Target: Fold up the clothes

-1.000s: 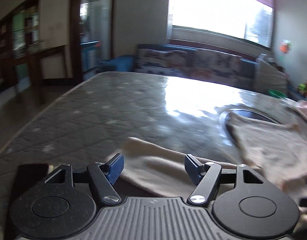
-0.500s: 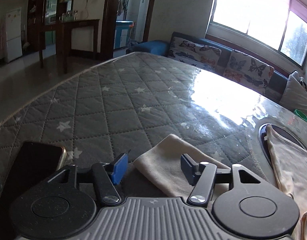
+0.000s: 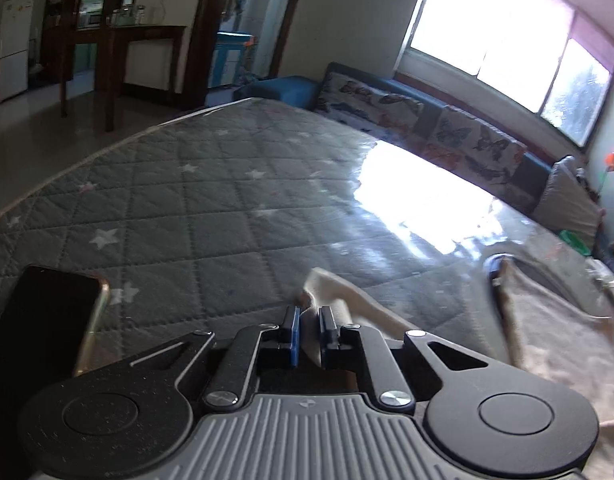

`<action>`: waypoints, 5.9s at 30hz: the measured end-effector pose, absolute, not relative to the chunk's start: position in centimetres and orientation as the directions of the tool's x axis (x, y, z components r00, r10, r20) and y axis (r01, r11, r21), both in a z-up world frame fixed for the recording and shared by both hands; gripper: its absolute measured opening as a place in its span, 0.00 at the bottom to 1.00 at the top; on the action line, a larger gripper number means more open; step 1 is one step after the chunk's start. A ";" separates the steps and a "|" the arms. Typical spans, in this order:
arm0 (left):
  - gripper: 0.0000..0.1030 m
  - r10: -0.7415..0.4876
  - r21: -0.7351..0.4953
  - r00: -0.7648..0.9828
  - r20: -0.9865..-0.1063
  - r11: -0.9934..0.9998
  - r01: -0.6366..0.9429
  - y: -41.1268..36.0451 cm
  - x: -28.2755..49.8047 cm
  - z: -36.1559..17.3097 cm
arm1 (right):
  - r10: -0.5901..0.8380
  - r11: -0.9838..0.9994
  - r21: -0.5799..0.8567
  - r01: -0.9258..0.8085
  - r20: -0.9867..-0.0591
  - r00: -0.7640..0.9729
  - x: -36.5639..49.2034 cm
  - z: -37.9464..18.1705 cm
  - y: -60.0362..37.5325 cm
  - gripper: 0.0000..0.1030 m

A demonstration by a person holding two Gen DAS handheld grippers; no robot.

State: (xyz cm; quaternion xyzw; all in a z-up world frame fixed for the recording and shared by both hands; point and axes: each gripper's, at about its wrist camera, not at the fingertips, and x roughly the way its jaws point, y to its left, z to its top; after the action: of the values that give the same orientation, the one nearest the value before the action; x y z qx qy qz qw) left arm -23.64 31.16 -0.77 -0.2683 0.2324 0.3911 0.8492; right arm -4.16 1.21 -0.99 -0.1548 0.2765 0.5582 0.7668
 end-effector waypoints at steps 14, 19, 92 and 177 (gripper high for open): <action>0.09 0.232 -0.411 0.853 -0.467 0.798 -0.441 22.5 -17.4 5.6 | 0.769 0.425 0.102 -0.899 -0.564 0.300 -1.9 -0.3 -1.8 0.60; 0.09 0.100 -0.429 0.889 -0.447 0.848 -0.311 19.3 -14.5 6.0 | 0.763 0.468 0.117 -0.876 -0.555 0.333 -1.0 -0.3 -3.1 0.60; 0.44 -0.019 -0.146 0.735 -0.678 0.983 -0.109 16.9 -11.6 -2.4 | 0.703 0.365 -0.011 -0.931 -0.652 0.284 -1.1 -3.2 -2.6 0.56; 0.09 -0.010 0.206 0.769 -0.639 0.961 0.183 13.9 -16.8 -1.9 | 0.732 0.160 -0.017 -0.987 -0.668 0.131 -1.2 -1.9 -3.5 0.09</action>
State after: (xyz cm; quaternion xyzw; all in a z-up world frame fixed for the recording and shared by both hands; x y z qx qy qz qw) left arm -16.79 13.86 -1.87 0.1290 0.3356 -0.0518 0.9317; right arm -1.17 -3.55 -1.86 -0.2381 0.2673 0.6028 0.7131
